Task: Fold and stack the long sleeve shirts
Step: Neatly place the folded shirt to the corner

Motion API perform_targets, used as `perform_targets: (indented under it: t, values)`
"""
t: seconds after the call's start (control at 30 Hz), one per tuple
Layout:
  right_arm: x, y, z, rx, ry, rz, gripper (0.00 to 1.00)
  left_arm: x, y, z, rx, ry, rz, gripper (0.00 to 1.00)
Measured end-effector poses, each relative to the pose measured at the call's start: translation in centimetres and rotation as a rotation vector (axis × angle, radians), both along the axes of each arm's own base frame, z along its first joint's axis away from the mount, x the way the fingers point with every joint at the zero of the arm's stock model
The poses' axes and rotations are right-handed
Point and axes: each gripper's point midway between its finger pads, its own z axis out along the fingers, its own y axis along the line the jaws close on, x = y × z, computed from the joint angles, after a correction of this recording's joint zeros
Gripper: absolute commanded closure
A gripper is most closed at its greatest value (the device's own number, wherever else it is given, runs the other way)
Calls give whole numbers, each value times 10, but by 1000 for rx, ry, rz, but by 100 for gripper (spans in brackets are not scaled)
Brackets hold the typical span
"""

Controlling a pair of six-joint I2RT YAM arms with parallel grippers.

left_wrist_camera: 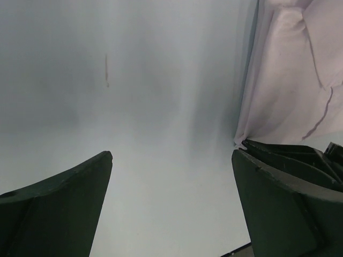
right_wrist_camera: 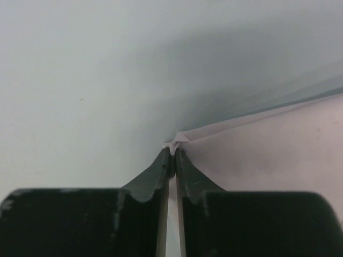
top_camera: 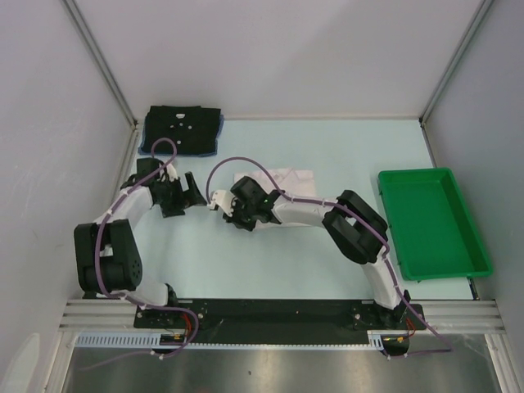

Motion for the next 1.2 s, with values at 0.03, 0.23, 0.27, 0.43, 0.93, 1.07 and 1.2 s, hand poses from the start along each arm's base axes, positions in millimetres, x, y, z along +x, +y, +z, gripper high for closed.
perform_targets:
  t: [0.03, 0.23, 0.27, 0.43, 0.93, 1.07, 1.2]
  values:
    - [2, -1, 0, 0, -4, 1, 97, -2, -3, -4, -20, 8, -7, 1]
    - [6, -6, 2, 26, 38, 11, 100, -14, -38, -25, -242, 96, -48, 0]
    - [6, -8, 2, 34, 57, 11, 100, -12, -44, -28, -277, 105, -51, 0]
    - [13, -22, 12, 80, 154, -7, 100, 1, -74, -27, -421, 117, -66, 0]
    - [16, -29, 52, 194, 274, -26, 100, 25, -141, -26, -645, 170, -83, 1]
    - [16, -27, 56, 204, 283, -30, 100, 28, -152, -27, -680, 182, -81, 5]
    - [19, -22, 64, 224, 285, -43, 100, 30, -164, -30, -707, 202, -80, 25]
